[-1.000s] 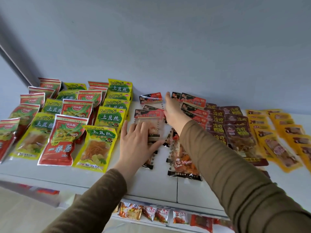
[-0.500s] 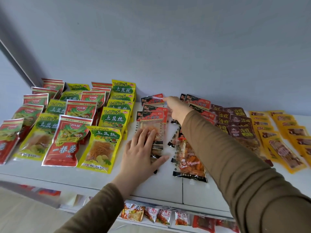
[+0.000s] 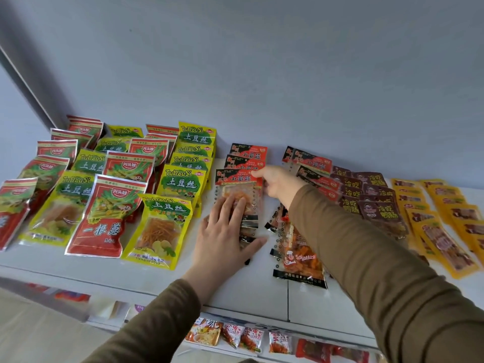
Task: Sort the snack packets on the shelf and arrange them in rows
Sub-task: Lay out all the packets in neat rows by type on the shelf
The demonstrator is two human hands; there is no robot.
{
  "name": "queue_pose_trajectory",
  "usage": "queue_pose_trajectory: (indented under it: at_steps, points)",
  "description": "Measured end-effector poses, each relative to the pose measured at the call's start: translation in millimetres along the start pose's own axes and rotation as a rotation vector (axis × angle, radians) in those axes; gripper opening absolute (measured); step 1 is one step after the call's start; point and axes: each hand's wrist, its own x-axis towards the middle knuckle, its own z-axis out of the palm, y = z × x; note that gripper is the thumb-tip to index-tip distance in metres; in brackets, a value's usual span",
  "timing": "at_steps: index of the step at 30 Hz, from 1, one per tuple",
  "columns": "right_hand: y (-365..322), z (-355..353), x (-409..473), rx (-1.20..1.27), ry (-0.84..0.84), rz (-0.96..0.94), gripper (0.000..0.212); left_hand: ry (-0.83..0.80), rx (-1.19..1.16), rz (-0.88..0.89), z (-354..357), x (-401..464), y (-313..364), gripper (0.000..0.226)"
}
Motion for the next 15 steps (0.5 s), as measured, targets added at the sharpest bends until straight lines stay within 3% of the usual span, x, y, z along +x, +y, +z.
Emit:
queue_pose_trajectory:
  at_steps: [8, 12, 15]
  points:
    - [-3, 14, 13, 0.102, 0.105, -0.219, 0.02, -0.03, 0.052, 0.033, -12, 21, -1, 0.096]
    - [-11, 20, 15, 0.166, 0.057, -0.13, 0.012, -0.091, 0.034, 0.06, -15, 12, -5, 0.094]
    - [-9, 19, 18, 0.208, 0.062, -0.095, 0.015, -0.029, 0.082, 0.097, -16, 0, -6, 0.082]
